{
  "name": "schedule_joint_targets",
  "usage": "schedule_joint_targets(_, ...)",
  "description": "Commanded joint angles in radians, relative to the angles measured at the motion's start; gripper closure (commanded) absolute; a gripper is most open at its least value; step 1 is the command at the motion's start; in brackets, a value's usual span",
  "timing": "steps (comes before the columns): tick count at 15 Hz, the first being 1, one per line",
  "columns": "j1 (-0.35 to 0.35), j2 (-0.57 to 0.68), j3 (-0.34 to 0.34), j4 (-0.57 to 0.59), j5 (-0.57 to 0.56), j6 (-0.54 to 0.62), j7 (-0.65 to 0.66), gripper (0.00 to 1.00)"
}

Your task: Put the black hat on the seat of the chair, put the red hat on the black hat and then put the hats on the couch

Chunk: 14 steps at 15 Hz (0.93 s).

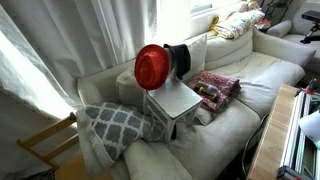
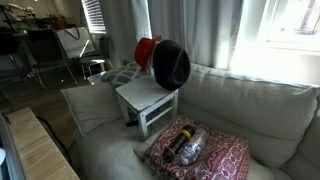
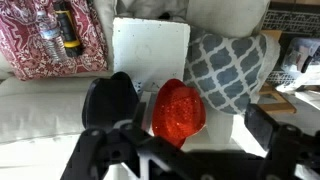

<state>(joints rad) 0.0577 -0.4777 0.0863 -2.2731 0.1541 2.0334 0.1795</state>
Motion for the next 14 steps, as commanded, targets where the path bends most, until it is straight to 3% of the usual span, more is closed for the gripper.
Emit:
schedule_joint_targets(1, -0.001, 0.0, 0.001, 0.002, 0.0, -0.002, 0.0, 0.0)
schedule_joint_targets(6, 0.007, 0.03, 0.004, 0.008, 0.02, 0.004, 0.006, 0.0)
schedule_joint_targets(9, 0.008, 0.145, 0.067, 0.029, 0.011, 0.02, 0.125, 0.0)
schedule_joint_targets(14, 0.013, 0.377, 0.194, 0.093, -0.127, 0.119, 0.429, 0.0)
